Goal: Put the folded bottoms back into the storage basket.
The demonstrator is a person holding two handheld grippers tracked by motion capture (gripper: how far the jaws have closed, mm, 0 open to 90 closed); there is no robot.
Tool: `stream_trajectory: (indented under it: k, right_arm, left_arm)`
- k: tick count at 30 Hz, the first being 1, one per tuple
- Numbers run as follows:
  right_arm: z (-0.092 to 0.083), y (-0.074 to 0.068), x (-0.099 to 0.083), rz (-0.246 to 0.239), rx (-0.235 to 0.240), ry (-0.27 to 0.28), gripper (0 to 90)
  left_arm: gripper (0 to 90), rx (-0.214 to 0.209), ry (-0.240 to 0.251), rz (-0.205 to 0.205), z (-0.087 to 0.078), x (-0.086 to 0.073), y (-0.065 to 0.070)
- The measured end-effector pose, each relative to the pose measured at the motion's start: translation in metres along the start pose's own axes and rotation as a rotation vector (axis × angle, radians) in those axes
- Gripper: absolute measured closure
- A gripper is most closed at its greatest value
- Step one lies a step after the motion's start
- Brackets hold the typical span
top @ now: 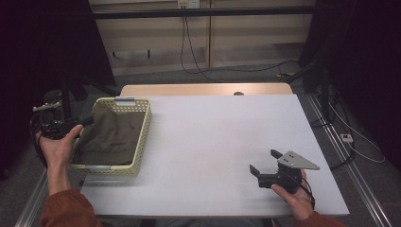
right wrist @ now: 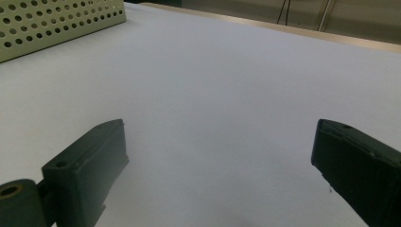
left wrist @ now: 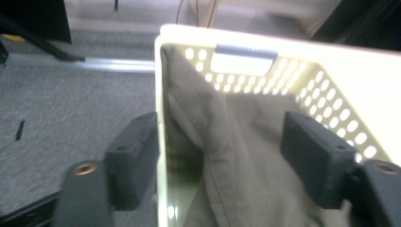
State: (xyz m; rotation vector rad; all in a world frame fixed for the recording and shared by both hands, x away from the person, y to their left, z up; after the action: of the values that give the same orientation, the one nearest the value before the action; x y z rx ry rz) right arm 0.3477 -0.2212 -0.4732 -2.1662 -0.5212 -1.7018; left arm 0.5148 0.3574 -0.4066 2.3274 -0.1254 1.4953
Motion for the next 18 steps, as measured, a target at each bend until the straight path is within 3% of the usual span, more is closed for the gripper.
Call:
stream_trajectory:
  k: [5,8,10,13,15,18]
  right_arm:
    - [0.0,0.0,0.0,0.001,-0.002,-0.003,4.4]
    - [0.0,0.0,0.0,0.003,-0.002,-0.003,4.4]
    - [0.0,0.0,-0.001,0.004,-0.002,-0.003,4.4]
    - [0.0,0.0,-0.001,0.001,0.001,-0.004,4.4]
    - [0.0,0.0,-0.001,0.002,0.003,-0.003,4.4]
    - [0.0,0.0,-0.001,0.002,0.004,-0.004,4.4]
  left_arm:
    - [16.9,-0.025,0.023,0.018,0.002,0.01,0.011]
    - [16.1,-0.042,0.017,0.068,0.012,0.013,0.028]
    - [16.5,-0.058,-0.015,0.108,0.02,0.011,0.04]
    - [29.5,-0.096,-0.057,0.166,0.032,0.003,0.056]
    - [31.3,-0.079,-0.091,0.185,0.04,-0.003,0.058]
    - [42.8,-0.048,-0.129,0.207,0.05,-0.012,0.054]
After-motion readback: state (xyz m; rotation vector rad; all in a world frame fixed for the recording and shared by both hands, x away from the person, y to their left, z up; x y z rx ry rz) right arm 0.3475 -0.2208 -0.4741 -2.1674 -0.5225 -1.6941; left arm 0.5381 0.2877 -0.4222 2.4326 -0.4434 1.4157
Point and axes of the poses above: each handheld gripper's, and its own axes: z roughly forward along the jaws, x roughly out of its top, y roughly to its right, the point moved 9 cm from there along z, roughly forward along the jaws, and after that the axes turned 11 degrees about y, right-handed, at the moved point
